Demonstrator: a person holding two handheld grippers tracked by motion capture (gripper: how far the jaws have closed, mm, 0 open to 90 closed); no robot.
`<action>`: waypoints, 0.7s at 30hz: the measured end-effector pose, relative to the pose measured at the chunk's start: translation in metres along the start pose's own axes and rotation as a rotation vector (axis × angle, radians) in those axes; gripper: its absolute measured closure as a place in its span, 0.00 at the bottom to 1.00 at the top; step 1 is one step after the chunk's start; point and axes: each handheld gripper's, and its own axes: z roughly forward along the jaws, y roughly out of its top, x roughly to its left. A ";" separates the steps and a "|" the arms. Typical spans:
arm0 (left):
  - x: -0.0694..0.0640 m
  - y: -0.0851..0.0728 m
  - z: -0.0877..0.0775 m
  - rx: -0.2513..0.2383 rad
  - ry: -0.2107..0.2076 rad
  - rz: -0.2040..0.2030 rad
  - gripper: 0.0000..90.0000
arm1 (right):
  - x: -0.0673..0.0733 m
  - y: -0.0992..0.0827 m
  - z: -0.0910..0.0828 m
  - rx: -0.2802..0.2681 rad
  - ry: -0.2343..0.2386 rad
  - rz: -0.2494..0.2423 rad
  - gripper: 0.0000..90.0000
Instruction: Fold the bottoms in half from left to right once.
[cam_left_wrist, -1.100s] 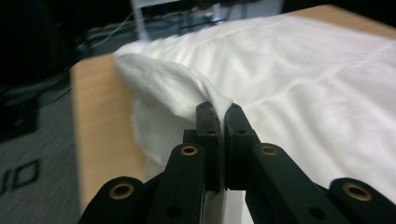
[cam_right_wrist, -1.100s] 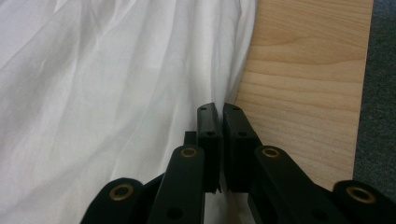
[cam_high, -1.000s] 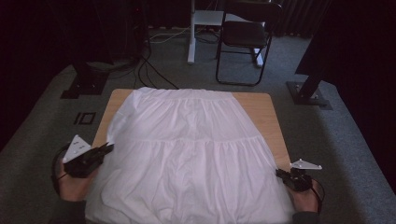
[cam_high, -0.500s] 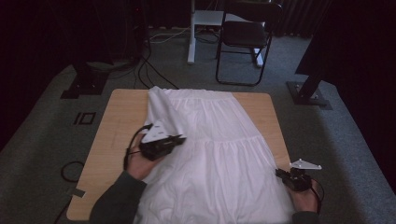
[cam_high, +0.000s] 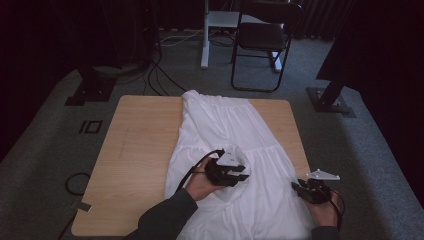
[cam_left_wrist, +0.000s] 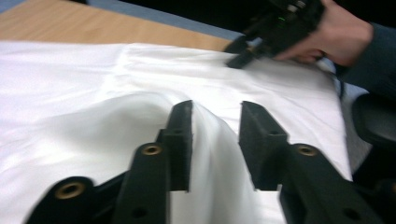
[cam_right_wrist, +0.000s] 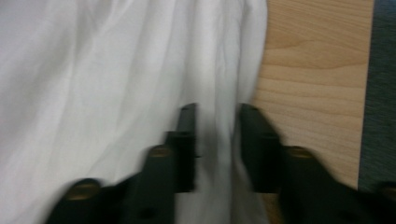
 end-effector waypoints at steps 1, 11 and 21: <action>0.009 -0.006 -0.011 -0.020 0.029 -0.041 0.68 | 0.003 0.003 0.001 0.009 -0.019 -0.012 0.62; 0.041 -0.065 -0.090 -0.005 0.321 -0.170 0.58 | 0.053 0.049 -0.019 -0.104 0.091 -0.101 0.74; 0.052 -0.142 -0.121 0.055 0.424 -0.340 0.56 | 0.105 0.084 0.013 -0.070 0.180 -0.165 0.52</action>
